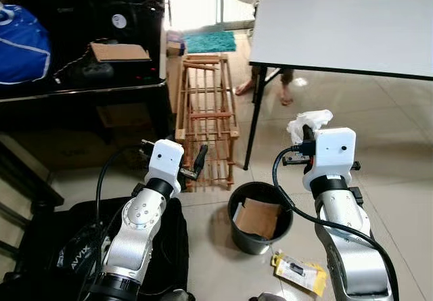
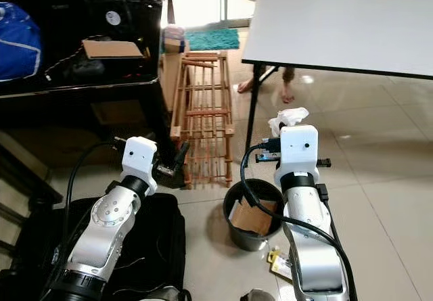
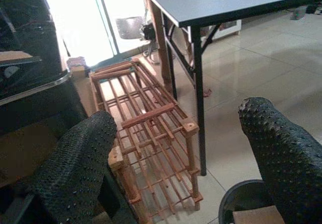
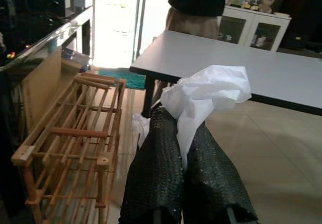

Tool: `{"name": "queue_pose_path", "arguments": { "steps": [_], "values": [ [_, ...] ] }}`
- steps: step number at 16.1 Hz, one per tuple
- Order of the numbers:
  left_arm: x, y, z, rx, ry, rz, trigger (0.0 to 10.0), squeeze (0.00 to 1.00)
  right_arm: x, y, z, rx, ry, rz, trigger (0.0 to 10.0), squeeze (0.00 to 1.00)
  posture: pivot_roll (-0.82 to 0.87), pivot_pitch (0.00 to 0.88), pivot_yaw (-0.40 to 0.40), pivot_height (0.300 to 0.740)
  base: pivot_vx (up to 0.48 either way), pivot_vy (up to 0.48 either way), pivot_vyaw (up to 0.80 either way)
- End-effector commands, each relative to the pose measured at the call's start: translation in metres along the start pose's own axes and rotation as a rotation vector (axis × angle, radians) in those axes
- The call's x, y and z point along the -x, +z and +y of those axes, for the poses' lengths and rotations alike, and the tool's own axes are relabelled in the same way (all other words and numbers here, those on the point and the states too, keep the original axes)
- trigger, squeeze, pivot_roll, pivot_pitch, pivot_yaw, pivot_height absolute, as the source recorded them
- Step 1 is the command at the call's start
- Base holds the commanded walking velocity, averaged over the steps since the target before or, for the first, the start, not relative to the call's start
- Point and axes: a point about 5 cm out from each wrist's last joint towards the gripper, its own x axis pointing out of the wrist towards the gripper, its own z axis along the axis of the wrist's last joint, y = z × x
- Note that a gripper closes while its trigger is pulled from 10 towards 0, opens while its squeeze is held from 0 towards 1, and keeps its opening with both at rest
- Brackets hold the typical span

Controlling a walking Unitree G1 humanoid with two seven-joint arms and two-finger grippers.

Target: Picking trash to rubbish bin

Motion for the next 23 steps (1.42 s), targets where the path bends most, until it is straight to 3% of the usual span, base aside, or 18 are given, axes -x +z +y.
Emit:
{"name": "queue_pose_path", "arguments": {
  "steps": [1,14,23],
  "values": [
    [0.0013,-0.0005,0.0012,-0.008,0.009,0.006,10.0,0.00,0.0003,-0.0028,0.0009,-0.004,0.001,0.016,0.0,0.00,-0.02,0.126,0.036,0.740,0.000,0.000,0.00],
    [0.0009,-0.0016,-0.0005,0.008,0.003,0.011,10.0,0.00,0.0014,-0.0034,-0.0005,0.002,0.001,0.020,0.0,0.00,-0.03,0.131,0.035,0.740,0.000,-0.458,0.00],
    [0.0003,-0.0027,-0.0009,0.015,0.004,0.013,10.0,0.00,0.0024,-0.0045,-0.0005,0.007,0.002,0.025,0.0,0.00,-0.04,0.131,0.037,0.740,0.000,-0.029,0.00]
  ]
}}
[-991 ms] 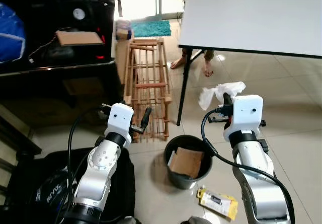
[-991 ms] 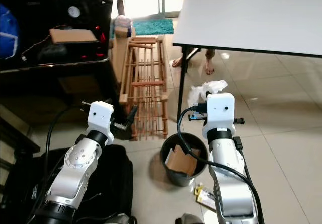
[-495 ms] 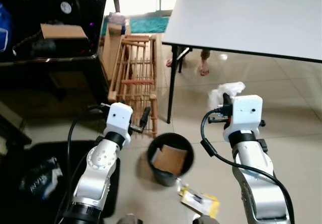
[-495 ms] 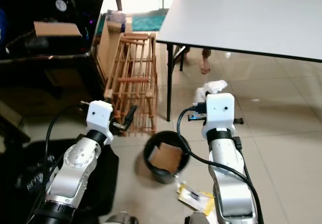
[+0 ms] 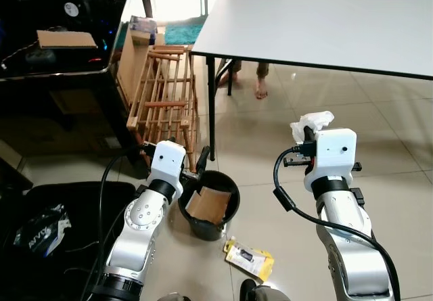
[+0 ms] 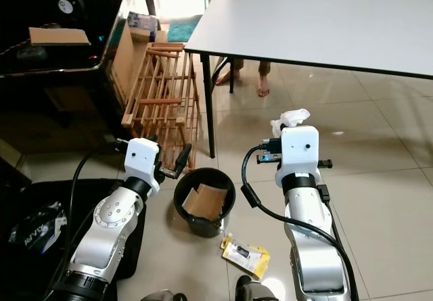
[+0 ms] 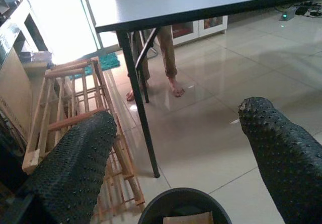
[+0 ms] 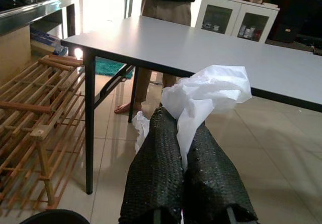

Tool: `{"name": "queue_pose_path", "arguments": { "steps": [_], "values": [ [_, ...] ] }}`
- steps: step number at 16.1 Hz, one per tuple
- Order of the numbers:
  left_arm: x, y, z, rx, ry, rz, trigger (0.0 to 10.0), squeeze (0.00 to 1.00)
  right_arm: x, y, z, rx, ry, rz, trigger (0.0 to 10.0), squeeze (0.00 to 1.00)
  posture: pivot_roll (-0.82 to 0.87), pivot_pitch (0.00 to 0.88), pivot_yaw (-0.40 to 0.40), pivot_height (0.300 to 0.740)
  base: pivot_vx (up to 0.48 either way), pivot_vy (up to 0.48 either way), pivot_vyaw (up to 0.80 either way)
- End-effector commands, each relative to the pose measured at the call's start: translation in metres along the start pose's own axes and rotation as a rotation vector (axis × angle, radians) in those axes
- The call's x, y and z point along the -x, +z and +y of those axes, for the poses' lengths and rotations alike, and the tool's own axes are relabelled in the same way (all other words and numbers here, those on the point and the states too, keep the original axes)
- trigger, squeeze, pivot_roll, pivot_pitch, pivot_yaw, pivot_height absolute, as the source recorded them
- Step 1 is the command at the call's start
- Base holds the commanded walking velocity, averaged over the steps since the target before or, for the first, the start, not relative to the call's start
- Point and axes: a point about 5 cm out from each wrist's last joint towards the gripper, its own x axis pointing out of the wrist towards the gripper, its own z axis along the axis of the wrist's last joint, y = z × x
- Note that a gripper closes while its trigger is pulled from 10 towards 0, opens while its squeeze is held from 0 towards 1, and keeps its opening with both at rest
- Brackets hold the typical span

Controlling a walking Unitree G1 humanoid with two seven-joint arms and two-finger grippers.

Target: Picking trash to rubbish bin

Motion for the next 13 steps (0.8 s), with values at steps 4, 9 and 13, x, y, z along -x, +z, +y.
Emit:
{"name": "queue_pose_path", "arguments": {
  "steps": [4,9,13],
  "values": [
    [-0.0006,-0.0013,0.0039,-0.023,0.006,0.010,10.0,0.00,0.0002,-0.0027,0.0011,-0.001,0.005,0.015,0.0,0.00,-0.04,0.124,0.036,0.740,0.000,0.000,0.00],
    [-0.0018,-0.0012,0.0045,-0.026,0.011,0.013,10.0,0.00,0.0005,-0.0042,0.0073,-0.039,0.048,0.028,0.0,0.00,-0.03,0.119,0.037,0.740,0.000,0.000,0.00],
    [-0.0018,-0.0007,0.0041,-0.030,0.003,0.008,10.0,0.00,0.0004,-0.0048,0.0086,-0.043,0.055,0.031,0.0,0.00,-0.03,0.120,0.035,0.740,0.000,0.000,0.00]
  ]
}}
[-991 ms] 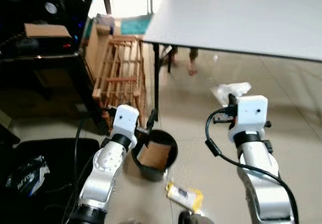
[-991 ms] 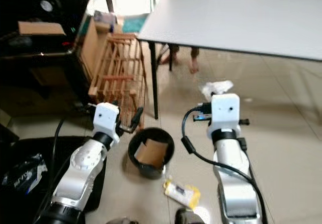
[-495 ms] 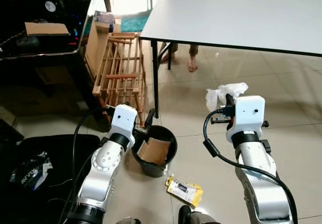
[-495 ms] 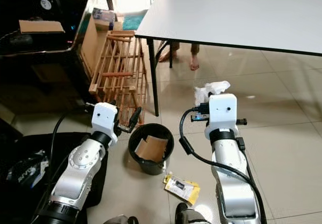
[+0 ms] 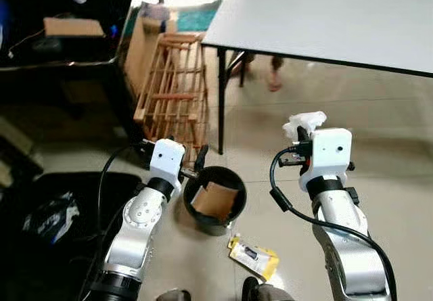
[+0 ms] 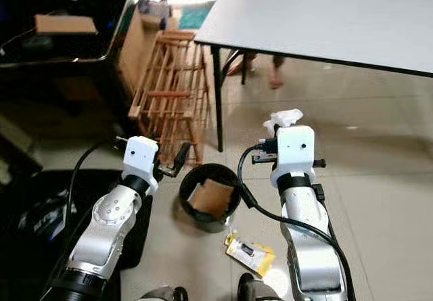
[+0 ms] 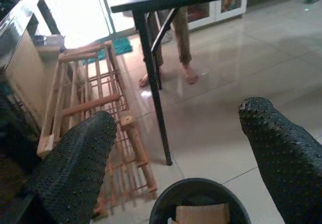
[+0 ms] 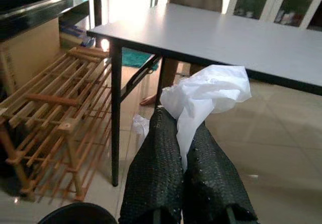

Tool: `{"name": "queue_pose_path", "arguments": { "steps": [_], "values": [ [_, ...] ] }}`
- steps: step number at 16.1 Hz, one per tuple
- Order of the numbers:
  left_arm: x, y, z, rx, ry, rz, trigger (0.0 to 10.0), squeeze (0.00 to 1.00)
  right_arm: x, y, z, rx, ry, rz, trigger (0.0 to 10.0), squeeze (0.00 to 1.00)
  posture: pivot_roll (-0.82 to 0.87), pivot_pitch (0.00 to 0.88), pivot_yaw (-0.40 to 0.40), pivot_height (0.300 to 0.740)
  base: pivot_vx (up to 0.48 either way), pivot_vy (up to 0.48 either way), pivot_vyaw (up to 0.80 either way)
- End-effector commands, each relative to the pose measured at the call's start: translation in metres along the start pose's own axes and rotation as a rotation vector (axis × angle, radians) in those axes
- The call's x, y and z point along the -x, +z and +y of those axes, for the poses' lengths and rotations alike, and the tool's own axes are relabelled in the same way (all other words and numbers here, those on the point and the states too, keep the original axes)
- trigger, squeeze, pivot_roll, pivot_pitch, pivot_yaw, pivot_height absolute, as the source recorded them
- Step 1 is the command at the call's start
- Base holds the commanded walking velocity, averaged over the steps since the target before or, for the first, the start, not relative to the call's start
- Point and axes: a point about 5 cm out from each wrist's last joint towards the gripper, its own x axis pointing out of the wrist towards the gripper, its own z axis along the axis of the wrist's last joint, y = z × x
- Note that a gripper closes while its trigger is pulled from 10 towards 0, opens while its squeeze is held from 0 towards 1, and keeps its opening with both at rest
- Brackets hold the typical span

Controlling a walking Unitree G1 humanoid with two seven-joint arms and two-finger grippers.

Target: Picking trash to rubbish bin

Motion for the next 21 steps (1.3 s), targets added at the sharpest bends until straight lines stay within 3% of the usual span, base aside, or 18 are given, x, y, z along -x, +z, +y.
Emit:
{"name": "queue_pose_path", "arguments": {
  "steps": [1,7,11,21],
  "values": [
    [0.0003,0.0001,-0.0002,0.003,-0.003,-0.011,10.0,0.00,0.0012,-0.0042,0.0018,-0.007,0.014,0.024,0.0,0.00,-0.03,0.120,0.034,0.740,0.000,0.000,0.00],
    [0.0004,0.0001,-0.0013,-0.010,-0.020,-0.011,10.0,0.00,0.0013,-0.0043,0.0020,-0.009,0.015,0.023,0.0,0.00,-0.04,0.120,0.038,0.740,0.000,0.000,0.00],
    [0.0005,-0.0012,-0.0021,-0.010,-0.026,-0.006,10.0,0.00,0.0034,-0.0094,0.0042,-0.059,0.028,0.059,0.0,0.00,-0.04,0.120,0.038,0.740,0.000,0.000,0.00],
    [0.0009,-0.0020,-0.0020,-0.013,-0.027,-0.003,10.0,0.00,0.0045,-0.0113,0.0055,-0.065,0.039,0.070,0.0,0.00,-0.04,0.127,0.044,0.740,0.333,0.000,0.00]
  ]
}}
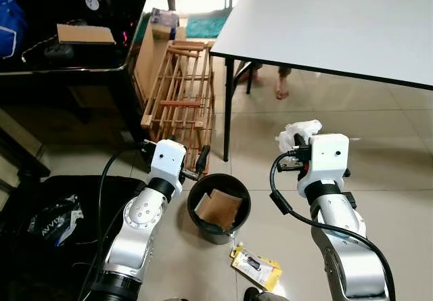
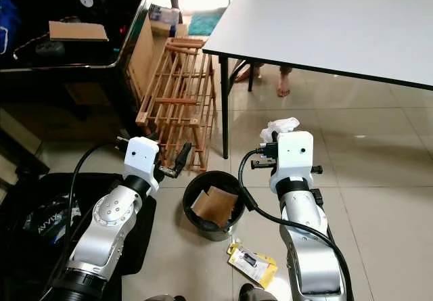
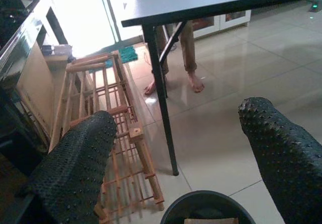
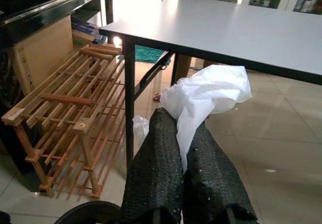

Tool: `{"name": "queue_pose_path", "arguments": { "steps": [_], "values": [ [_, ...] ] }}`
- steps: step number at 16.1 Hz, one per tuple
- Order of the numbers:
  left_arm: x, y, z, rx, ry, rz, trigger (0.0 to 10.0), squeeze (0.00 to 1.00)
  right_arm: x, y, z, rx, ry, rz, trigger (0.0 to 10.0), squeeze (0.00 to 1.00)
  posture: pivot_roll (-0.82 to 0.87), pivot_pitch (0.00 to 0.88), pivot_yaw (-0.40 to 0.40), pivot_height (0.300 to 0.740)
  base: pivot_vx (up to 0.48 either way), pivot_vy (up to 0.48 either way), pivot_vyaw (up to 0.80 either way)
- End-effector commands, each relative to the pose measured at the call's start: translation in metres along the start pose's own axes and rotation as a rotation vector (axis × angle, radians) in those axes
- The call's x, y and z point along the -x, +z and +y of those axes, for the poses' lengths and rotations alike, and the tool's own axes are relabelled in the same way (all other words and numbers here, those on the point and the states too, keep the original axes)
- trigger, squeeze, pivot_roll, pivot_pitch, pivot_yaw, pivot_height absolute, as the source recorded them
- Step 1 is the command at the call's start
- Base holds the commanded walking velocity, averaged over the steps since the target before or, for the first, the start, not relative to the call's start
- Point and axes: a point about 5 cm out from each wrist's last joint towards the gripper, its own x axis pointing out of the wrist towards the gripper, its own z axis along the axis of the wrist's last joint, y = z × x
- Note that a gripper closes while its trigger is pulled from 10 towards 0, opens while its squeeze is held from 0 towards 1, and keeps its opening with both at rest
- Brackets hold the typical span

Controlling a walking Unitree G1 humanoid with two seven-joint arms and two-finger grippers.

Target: Picking trash to rubbish bin

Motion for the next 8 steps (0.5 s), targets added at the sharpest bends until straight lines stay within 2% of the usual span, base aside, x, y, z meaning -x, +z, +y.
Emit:
{"name": "queue_pose_path", "arguments": {
  "steps": [1,8],
  "values": [
    [0.0009,-0.0024,0.0001,-0.008,-0.008,0.014,10.0,0.00,0.0016,-0.0026,0.0011,-0.006,0.008,0.018,0.0,0.00,-0.04,0.128,0.042,0.740,0.375,0.000,0.00],
    [0.0013,-0.0033,0.0003,-0.011,-0.005,0.018,10.0,0.00,0.0022,-0.0039,0.0018,-0.002,0.011,0.023,0.0,0.00,-0.04,0.130,0.041,0.740,0.367,0.000,0.00]
  ]
}}
